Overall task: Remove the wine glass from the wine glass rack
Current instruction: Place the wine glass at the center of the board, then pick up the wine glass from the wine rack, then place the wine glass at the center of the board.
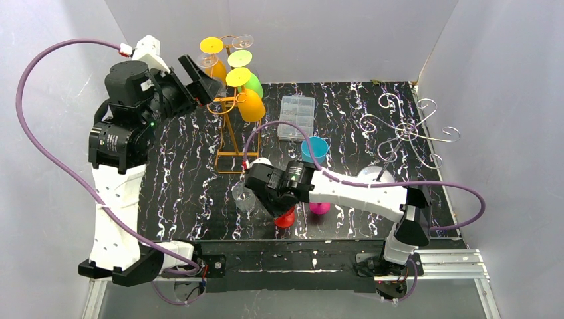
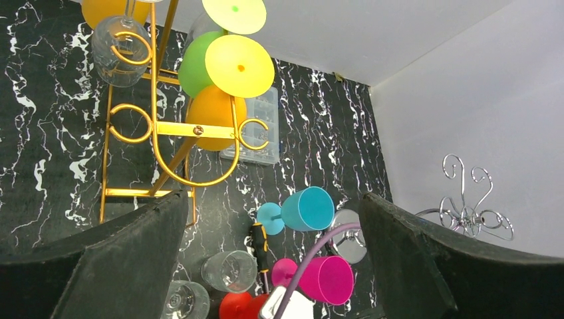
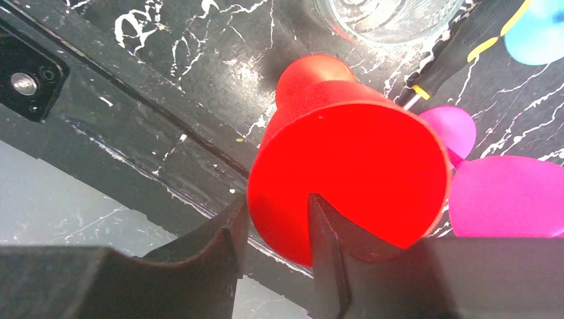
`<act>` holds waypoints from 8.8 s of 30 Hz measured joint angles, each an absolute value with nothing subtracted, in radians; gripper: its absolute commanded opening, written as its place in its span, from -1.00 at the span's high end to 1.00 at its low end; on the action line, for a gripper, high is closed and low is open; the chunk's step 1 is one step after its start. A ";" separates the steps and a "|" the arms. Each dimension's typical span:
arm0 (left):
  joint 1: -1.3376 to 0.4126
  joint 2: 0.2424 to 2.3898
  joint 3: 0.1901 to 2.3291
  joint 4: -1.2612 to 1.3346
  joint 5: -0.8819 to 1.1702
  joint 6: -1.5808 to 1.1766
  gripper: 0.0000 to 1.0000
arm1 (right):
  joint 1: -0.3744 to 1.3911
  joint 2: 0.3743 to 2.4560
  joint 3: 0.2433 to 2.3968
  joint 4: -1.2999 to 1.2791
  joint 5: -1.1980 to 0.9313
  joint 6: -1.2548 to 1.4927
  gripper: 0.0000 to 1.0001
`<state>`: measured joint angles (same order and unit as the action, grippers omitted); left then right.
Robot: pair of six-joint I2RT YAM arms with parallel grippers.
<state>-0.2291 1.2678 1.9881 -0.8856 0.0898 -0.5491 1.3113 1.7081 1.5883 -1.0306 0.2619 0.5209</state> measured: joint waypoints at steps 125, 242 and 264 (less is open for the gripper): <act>-0.146 1.542 2.103 -0.846 0.280 -0.640 -0.31 | 0.719 1.964 2.146 -0.259 -0.021 1.112 0.97; -0.212 1.455 1.675 0.204 0.451 -2.031 1.00 | 0.531 1.398 1.475 0.277 -0.369 0.971 -0.93; -0.229 1.456 1.644 0.309 0.434 -2.079 1.00 | 0.522 1.431 1.424 0.493 -0.366 1.040 -0.40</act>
<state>-0.2291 1.4559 1.6436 0.3088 0.4339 -2.0792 0.5224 1.4307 1.4242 0.4927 -0.3664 1.0397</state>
